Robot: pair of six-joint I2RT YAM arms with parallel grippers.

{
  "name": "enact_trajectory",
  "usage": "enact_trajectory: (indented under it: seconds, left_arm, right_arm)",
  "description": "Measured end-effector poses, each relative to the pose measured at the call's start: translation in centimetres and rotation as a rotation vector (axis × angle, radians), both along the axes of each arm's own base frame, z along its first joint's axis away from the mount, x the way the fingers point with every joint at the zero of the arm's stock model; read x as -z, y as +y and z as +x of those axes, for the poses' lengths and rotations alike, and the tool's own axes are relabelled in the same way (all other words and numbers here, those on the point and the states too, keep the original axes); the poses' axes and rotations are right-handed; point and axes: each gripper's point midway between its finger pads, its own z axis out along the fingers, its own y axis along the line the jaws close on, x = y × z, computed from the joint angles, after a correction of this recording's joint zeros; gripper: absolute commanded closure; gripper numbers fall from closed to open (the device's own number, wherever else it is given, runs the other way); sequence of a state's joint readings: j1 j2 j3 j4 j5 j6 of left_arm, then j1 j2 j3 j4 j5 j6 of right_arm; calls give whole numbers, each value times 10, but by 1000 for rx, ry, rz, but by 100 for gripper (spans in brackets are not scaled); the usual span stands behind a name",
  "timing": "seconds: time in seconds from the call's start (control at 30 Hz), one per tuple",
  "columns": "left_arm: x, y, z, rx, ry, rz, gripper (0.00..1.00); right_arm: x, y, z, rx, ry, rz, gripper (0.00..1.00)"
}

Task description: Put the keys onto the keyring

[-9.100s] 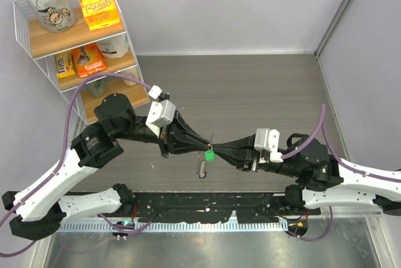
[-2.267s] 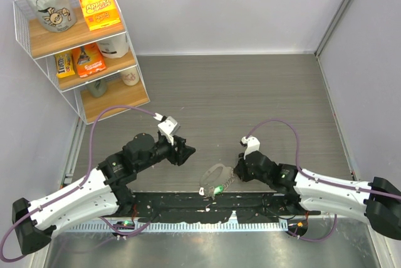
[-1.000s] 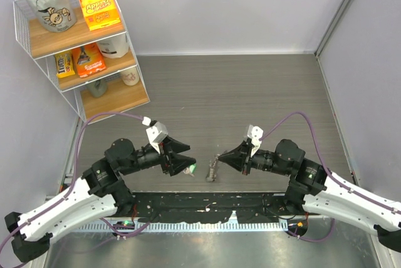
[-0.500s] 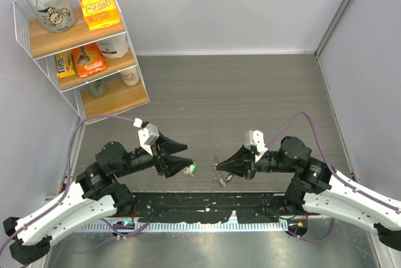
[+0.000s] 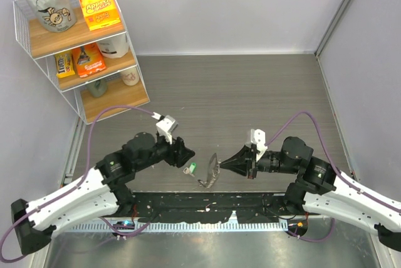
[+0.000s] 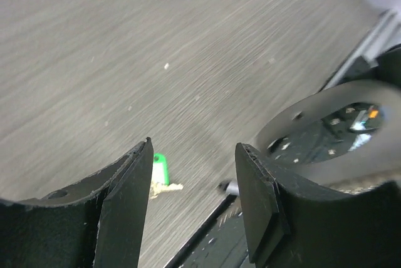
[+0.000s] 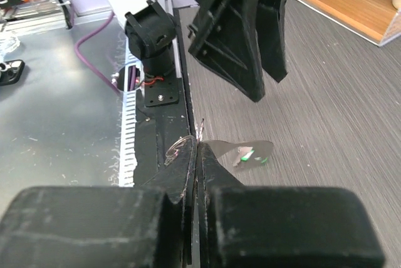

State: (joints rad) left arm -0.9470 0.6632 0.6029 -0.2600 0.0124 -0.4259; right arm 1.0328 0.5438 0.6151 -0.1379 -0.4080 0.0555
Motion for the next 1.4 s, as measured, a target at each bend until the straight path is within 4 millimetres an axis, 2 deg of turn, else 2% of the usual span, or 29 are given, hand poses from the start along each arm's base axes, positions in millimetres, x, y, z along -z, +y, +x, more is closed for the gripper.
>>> enact_trajectory:
  seconds: [0.13,0.3,0.57,0.67,0.8,1.2,1.3,1.4]
  left_arm:
    - [50,3,11,-95,121,113,41]
    - [116,13,12,-168,255,278,40]
    - [167,8,14,-184,358,403,32]
    - [174,2,15,-170,375,411,31]
    - [171,-12,19,-151,374,387,32]
    - [179,-29,20,-105,389,375,61]
    - [179,-29,19,-102,389,375,59]
    - [176,-28,19,-102,387,373,49]
  right_arm:
    - [7,-7,5,52,14,-26,95]
    - [10,-20,6,101,24,-38,95]
    - [1,-35,-1,114,27,4,95]
    - [1,-36,-2,116,37,5,95]
    - [3,-36,-2,116,48,0,95]
    - [4,-36,-3,114,54,-1,95]
    - [4,-36,-3,114,57,-1,95]
    - [5,-35,-3,113,60,-3,95]
